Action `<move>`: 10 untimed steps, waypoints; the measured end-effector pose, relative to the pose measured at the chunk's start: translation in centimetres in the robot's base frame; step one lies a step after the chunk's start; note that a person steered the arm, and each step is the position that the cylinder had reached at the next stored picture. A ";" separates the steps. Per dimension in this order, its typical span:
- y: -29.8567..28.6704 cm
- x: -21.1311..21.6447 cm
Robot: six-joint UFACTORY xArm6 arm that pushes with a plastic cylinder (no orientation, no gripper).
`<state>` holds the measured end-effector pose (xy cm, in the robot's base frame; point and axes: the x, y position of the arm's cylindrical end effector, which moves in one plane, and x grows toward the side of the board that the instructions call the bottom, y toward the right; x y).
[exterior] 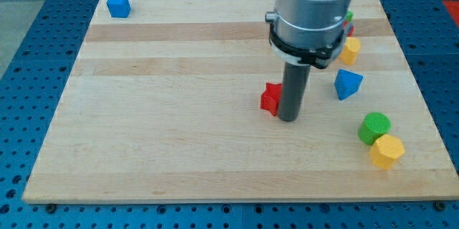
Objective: Move the red star to the top center of the board
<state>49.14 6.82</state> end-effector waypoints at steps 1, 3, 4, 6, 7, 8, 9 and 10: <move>-2.0 -1.8; -2.8 -4.0; -3.0 -5.3; -5.6 -10.0; -7.1 -12.8; -7.7 -15.0; -8.5 -17.5; -9.2 -19.7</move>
<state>29.42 -2.34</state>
